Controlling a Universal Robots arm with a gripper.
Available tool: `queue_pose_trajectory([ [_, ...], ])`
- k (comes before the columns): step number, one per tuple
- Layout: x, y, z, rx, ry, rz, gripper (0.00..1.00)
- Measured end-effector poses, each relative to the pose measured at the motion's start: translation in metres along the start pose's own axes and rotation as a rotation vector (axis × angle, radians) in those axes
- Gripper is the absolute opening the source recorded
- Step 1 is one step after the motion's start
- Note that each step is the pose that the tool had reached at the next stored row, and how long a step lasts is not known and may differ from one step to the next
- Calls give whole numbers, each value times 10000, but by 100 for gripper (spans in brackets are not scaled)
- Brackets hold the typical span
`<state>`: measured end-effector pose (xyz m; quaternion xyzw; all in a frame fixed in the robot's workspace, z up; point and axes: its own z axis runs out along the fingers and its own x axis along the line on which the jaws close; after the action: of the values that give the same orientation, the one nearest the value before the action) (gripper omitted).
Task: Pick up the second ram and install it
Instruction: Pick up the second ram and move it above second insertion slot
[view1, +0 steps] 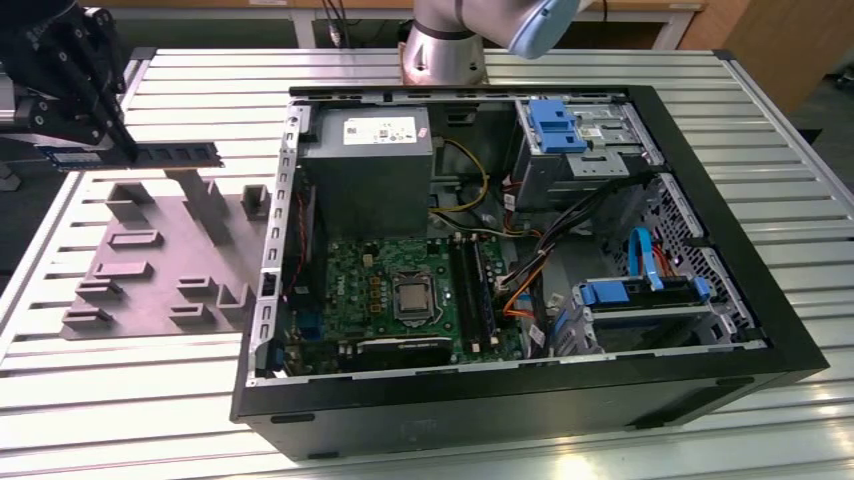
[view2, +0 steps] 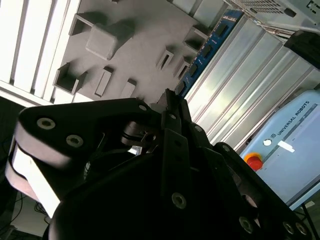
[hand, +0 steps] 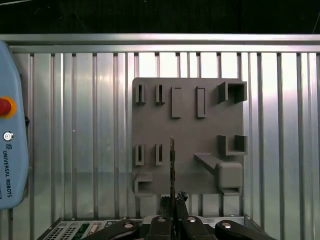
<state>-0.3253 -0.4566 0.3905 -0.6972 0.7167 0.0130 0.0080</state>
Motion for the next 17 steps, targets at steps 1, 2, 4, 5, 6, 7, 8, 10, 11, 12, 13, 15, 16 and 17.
queue_pose_trajectory([
  [1,0,-11,0,0,0,0,14],
  [2,-1,-21,0,0,0,0,14],
  [4,-1,-43,0,0,0,0,14],
  [5,-2,-54,-1,0,0,0,14],
  [6,-2,-65,-1,-1,0,0,14],
  [7,-2,-76,0,0,-1,0,14],
  [8,-2,-87,0,0,0,0,14],
  [10,-3,-109,-1,-1,1,0,14],
  [11,-3,-120,-1,0,0,0,14],
  [12,-4,-130,-1,0,0,0,14],
  [13,-4,-140,-1,-1,0,0,14],
  [15,-4,-161,-1,0,0,0,14],
  [16,-5,-172,-1,-1,1,0,14],
  [17,-5,-183,-1,0,0,0,14],
])
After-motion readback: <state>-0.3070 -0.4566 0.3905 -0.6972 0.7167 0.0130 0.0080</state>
